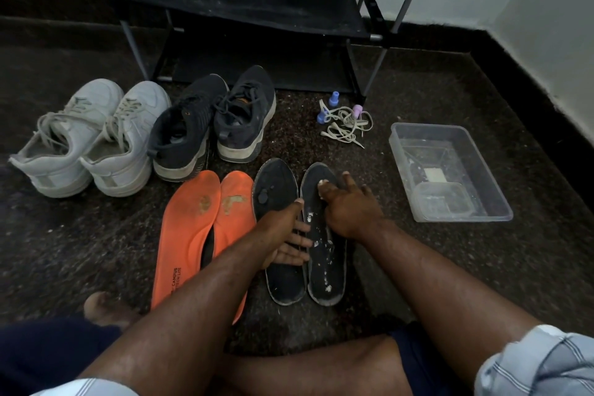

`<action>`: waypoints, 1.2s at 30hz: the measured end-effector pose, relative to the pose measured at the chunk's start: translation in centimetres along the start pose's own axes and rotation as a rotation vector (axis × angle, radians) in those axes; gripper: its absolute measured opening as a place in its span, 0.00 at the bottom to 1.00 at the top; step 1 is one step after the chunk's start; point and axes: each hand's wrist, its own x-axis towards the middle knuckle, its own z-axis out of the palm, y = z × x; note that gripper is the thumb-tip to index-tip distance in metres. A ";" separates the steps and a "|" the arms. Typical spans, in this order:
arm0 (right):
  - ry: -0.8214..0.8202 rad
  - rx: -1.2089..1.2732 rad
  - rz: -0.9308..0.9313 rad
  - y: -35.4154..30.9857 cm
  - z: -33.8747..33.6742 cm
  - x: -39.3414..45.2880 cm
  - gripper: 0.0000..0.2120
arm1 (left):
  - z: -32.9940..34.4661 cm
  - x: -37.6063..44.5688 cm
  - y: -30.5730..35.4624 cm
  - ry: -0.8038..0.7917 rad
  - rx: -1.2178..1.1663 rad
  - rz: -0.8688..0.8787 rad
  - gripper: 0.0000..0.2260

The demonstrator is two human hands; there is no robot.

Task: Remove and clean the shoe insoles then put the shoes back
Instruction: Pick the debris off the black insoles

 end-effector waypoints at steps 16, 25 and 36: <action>0.028 -0.013 0.051 0.8 0.5 -0.5 0.26 | 0.0 -0.1 0.0 -0.007 -0.004 0.003 0.31; 0.014 0.005 0.023 0.6 0.4 -0.3 0.26 | 0.0 -0.1 0.0 -0.002 -0.002 0.005 0.31; -0.013 -0.030 -0.065 -0.9 0.7 -0.6 0.27 | -0.1 0.0 -0.1 -0.002 0.007 0.010 0.31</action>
